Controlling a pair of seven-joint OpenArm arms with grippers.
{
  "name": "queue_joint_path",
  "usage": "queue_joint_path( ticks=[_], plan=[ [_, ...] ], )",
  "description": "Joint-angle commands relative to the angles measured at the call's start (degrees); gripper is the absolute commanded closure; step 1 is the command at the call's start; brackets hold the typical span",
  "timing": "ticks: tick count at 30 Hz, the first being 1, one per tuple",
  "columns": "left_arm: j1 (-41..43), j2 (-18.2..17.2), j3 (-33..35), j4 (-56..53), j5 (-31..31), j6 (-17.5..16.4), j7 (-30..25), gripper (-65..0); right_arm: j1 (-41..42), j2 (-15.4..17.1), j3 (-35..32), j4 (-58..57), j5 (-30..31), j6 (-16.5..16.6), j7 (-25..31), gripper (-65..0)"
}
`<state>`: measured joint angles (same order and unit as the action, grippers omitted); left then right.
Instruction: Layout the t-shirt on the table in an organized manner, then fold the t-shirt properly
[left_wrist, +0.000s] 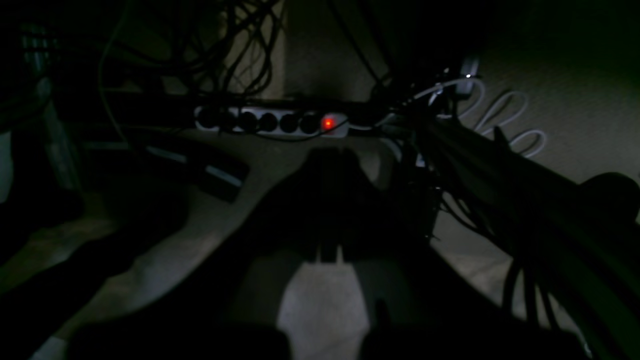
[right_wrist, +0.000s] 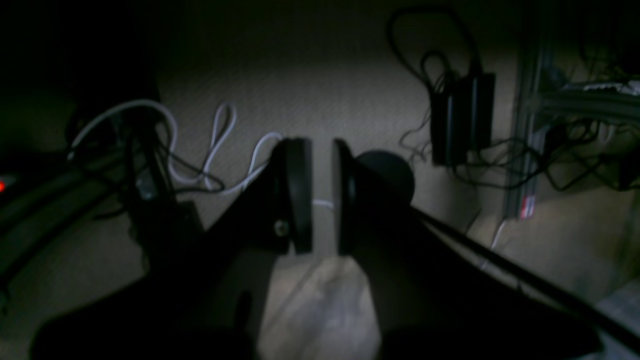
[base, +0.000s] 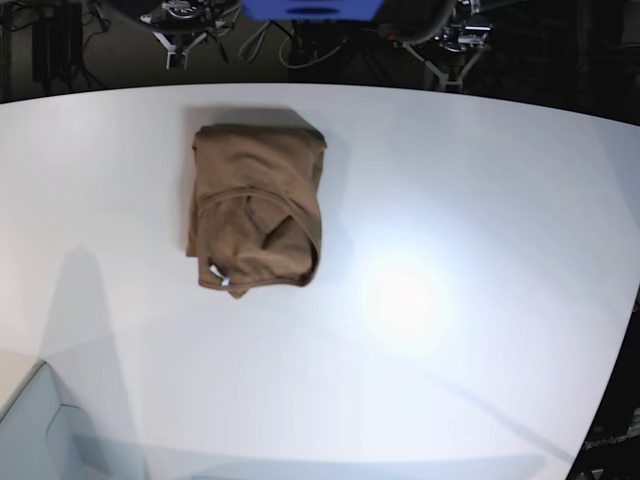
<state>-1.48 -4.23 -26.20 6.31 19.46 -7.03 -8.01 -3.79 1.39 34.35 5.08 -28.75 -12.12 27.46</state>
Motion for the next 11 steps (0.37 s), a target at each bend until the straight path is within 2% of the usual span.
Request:
queue_joint_path(
  ticks=[1,11],
  plan=[
    [0.0,-0.2,0.0,0.2,-0.3,0.4,-0.5,0.0,-0.3,-0.7,0.2,0.2,-0.2,-0.9,0.8,-6.5],
    [-0.1,-0.2,0.1,0.2,0.2,0.4,-0.8,0.0,0.7,-2.1,0.0,0.1,-0.1,-0.8,0.8,-6.5]
  ],
)
